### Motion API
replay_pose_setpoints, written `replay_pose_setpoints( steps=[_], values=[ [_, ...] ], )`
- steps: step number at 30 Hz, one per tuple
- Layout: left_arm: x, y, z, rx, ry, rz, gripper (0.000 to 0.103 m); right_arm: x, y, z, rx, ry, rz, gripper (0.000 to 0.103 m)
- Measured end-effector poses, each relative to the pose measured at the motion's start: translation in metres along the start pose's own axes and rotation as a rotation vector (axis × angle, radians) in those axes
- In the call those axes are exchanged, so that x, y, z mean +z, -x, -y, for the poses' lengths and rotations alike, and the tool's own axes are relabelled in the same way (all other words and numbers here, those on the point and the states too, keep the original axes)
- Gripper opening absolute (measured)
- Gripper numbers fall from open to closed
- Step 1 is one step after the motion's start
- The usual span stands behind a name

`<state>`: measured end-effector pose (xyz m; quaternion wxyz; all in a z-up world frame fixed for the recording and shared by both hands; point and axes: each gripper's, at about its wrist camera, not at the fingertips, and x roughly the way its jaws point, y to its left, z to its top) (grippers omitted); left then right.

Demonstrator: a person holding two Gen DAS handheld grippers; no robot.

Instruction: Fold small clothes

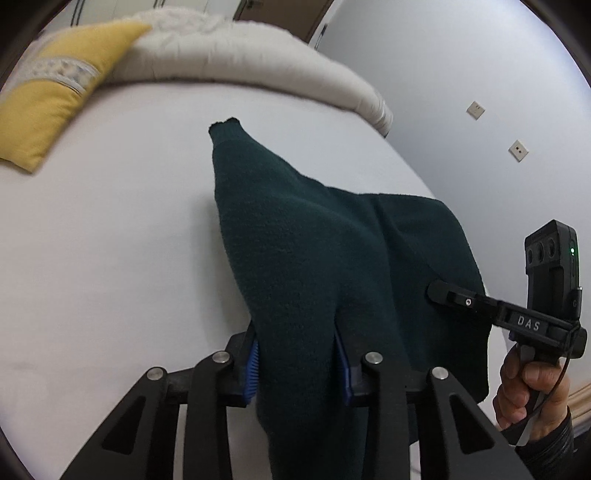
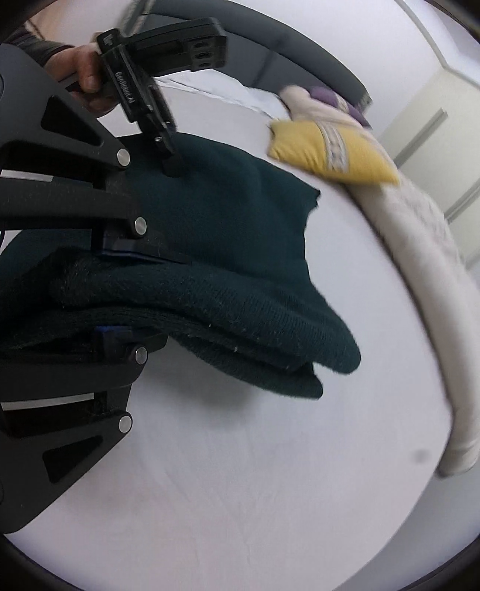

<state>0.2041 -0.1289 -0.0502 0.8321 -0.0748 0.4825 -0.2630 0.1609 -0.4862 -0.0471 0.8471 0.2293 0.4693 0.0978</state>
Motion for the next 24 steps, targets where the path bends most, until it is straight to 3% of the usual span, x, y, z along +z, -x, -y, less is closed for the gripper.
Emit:
replay_pose_setpoints(
  steps=[5,12,17,22,23,24],
  values=[
    [-0.03,0.081,-0.017,0.047,-0.044,0.05,0.036,-0.025,0.025,-0.06,0.079,0.054,0.016,0.022],
    [-0.089,0.142,-0.054,0.122,-0.033,0.061,0.036,-0.084,0.017,-0.151,0.134,0.169,-0.024,0.022],
    [-0.118,0.138,-0.089,0.139,0.023,0.013,0.037,-0.111,-0.02,-0.171,0.152,0.146,-0.07,0.022],
    [-0.144,0.085,-0.122,0.186,0.062,-0.097,0.041,-0.136,-0.095,-0.136,0.094,0.028,-0.196,0.023],
    [-0.147,0.082,-0.126,0.179,0.071,-0.087,0.044,-0.139,-0.106,-0.126,0.082,0.004,-0.21,0.023],
    [-0.149,0.082,-0.128,0.17,0.078,-0.075,0.044,-0.142,-0.114,-0.114,0.128,-0.045,-0.21,0.022]
  ],
)
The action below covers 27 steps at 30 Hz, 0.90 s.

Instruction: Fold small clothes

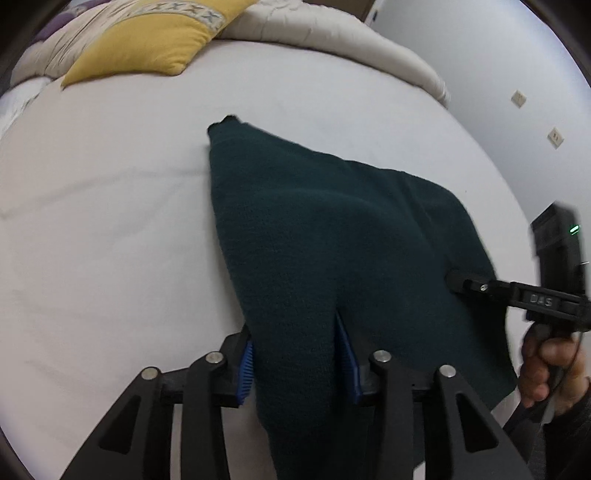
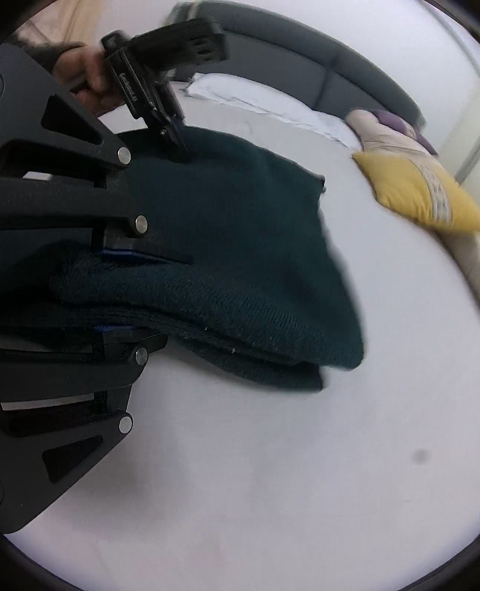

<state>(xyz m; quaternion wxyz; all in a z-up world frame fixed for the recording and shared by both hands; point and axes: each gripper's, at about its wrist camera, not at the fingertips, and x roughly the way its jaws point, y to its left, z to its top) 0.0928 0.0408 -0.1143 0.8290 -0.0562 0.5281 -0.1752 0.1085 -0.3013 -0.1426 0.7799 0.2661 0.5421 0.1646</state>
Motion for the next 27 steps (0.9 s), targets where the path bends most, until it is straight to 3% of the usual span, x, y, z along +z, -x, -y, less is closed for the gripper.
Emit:
replay_pose_setpoints(
  steps=[3,7,10,15,20,23,24,25,27],
  values=[
    [-0.001,-0.002,0.001,0.004,-0.01,0.009,0.048,-0.001,-0.006,0.021,0.122,-0.072,0.022,0.022],
    [-0.001,-0.009,0.0,0.006,0.006,0.013,0.056,-0.003,-0.008,0.011,0.086,-0.025,0.021,0.022],
    [-0.004,-0.01,0.001,0.019,0.014,0.039,0.065,-0.005,-0.014,0.009,0.105,-0.019,0.032,0.022],
    [-0.006,-0.007,-0.003,0.015,0.048,0.062,0.07,-0.005,0.004,0.023,0.101,-0.016,0.05,0.026],
    [-0.017,0.011,-0.006,0.031,0.058,0.101,0.07,-0.013,0.035,0.017,-0.02,0.004,0.119,0.043],
    [-0.025,0.027,0.0,0.077,0.042,0.154,0.07,-0.021,0.067,0.024,-0.144,-0.047,0.205,0.049],
    [-0.028,0.034,0.001,0.106,0.04,0.179,0.07,-0.025,0.08,0.024,-0.25,-0.068,0.243,0.05],
    [-0.031,0.042,0.003,0.135,0.037,0.206,0.069,-0.029,0.089,0.023,-0.304,-0.069,0.266,0.051],
    [-0.036,0.063,0.011,0.183,0.016,0.28,0.07,-0.04,0.108,0.016,-0.323,-0.056,0.313,0.051]
  ],
)
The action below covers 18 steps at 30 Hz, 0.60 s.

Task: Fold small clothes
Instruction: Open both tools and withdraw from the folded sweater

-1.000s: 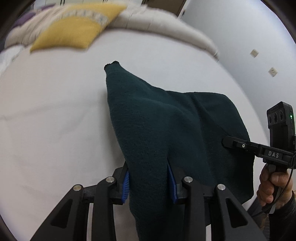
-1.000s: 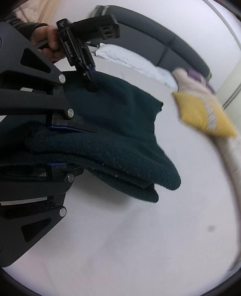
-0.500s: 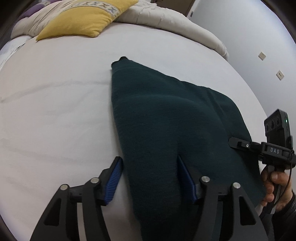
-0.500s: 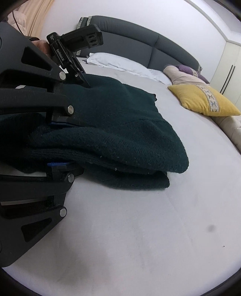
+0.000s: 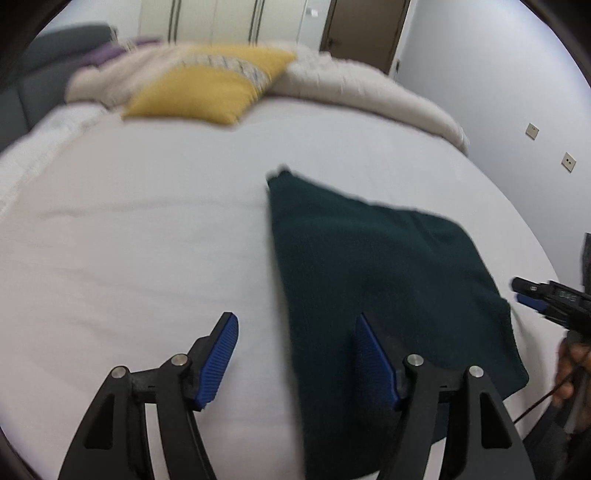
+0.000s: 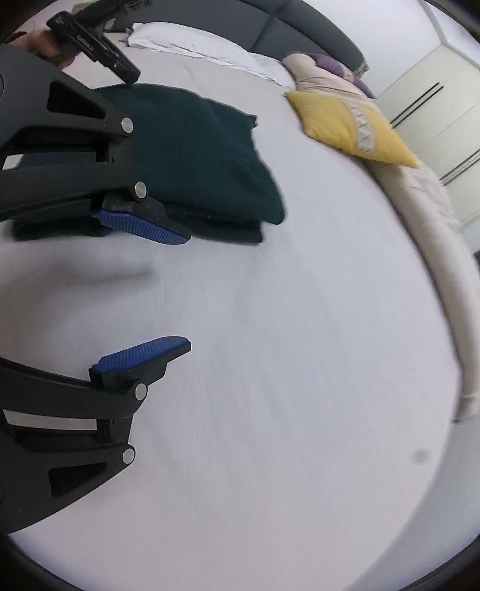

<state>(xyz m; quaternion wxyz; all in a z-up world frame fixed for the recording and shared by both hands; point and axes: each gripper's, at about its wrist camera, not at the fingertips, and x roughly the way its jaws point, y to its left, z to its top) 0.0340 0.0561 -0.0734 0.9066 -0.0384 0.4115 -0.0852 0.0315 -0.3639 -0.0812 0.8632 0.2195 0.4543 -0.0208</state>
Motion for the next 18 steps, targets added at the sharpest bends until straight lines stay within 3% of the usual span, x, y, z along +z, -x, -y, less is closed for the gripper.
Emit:
replay_pose_setpoints(
  steps=[3,5,9,10,13,15,18],
  values=[
    [0.004,0.032,0.009,0.073,-0.049,0.126,0.086,-0.009,0.038,-0.021,0.001,0.065,0.107,0.051],
    [0.007,0.062,0.021,0.144,-0.09,0.256,0.103,-0.017,0.069,-0.045,0.006,0.141,0.215,0.058],
    [0.008,0.118,0.035,0.263,-0.118,0.46,0.103,-0.034,0.127,-0.086,-0.001,0.242,0.435,0.092],
    [0.008,0.129,0.036,0.275,-0.11,0.482,0.103,-0.033,0.139,-0.096,-0.004,0.257,0.489,0.099],
    [0.011,0.161,0.038,0.241,-0.101,0.526,0.103,-0.047,0.18,-0.116,-0.033,0.311,0.646,0.103],
    [0.012,0.178,0.038,0.246,-0.087,0.548,0.103,-0.052,0.204,-0.135,-0.027,0.387,0.691,0.103],
    [0.016,0.194,0.041,0.294,-0.08,0.543,0.103,-0.057,0.235,-0.149,-0.013,0.457,0.688,0.103]
  ],
)
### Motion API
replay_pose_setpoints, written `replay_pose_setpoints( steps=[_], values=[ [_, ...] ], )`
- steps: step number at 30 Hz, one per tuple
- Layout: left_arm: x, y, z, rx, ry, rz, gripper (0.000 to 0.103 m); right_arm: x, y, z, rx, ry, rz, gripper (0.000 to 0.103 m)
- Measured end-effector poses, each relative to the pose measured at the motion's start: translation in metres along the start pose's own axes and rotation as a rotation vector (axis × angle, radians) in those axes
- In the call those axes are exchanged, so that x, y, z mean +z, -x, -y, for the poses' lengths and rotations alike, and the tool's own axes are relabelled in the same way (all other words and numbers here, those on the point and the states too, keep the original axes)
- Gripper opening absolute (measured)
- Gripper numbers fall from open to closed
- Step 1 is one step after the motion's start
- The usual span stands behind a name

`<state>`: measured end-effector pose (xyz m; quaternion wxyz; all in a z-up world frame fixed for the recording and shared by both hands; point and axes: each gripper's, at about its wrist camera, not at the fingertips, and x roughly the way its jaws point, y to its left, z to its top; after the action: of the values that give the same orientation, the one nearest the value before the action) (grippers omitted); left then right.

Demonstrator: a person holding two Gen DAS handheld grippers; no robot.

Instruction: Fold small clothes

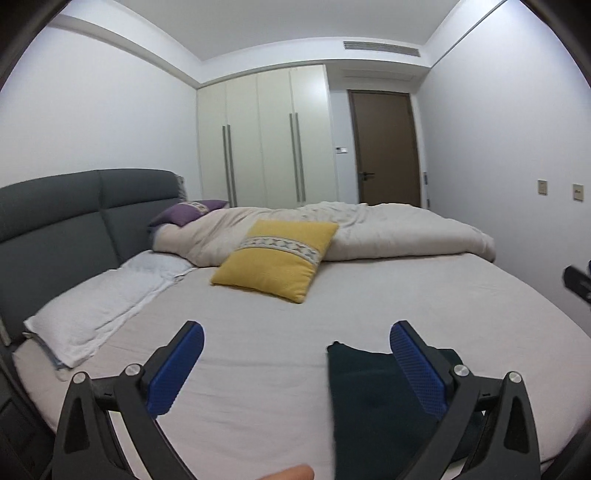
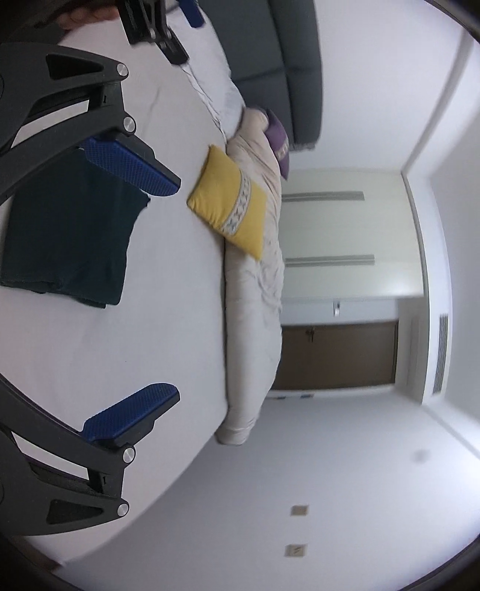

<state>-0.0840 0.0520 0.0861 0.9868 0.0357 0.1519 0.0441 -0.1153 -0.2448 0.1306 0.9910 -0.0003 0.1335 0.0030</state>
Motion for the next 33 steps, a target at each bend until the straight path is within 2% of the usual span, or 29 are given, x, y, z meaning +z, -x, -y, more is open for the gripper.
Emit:
replay_pose_setpoints(
  steps=[3,5,8,11,15,18,23,28,33],
  values=[
    [-0.001,0.0,-0.002,-0.021,0.012,-0.041,0.103,0.009,0.015,-0.007,0.01,0.009,-0.026,0.103],
    [-0.011,-0.007,0.001,-0.002,0.019,-0.121,0.103,0.008,0.019,-0.01,0.016,-0.008,-0.069,0.103],
    [-0.035,-0.024,0.003,-0.041,0.045,-0.266,0.103,-0.012,0.006,-0.014,-0.021,-0.031,-0.222,0.103],
    [-0.061,-0.034,0.007,-0.067,0.056,-0.355,0.103,-0.043,-0.018,-0.012,-0.057,-0.067,-0.361,0.103],
    [-0.084,-0.043,0.014,-0.056,0.035,-0.404,0.103,-0.086,-0.041,-0.01,-0.085,-0.103,-0.451,0.103],
    [-0.1,-0.046,0.018,-0.057,0.029,-0.423,0.103,-0.114,-0.055,-0.01,-0.116,-0.094,-0.475,0.103],
    [-0.125,-0.06,0.022,-0.108,0.048,-0.496,0.103,-0.154,-0.082,-0.012,-0.144,-0.08,-0.538,0.103],
    [-0.137,-0.063,0.026,-0.114,0.034,-0.518,0.103,-0.172,-0.09,-0.013,-0.161,-0.072,-0.562,0.103],
    [-0.138,-0.064,0.024,-0.118,0.041,-0.511,0.103,-0.173,-0.085,-0.015,-0.158,-0.056,-0.556,0.103]
  ],
)
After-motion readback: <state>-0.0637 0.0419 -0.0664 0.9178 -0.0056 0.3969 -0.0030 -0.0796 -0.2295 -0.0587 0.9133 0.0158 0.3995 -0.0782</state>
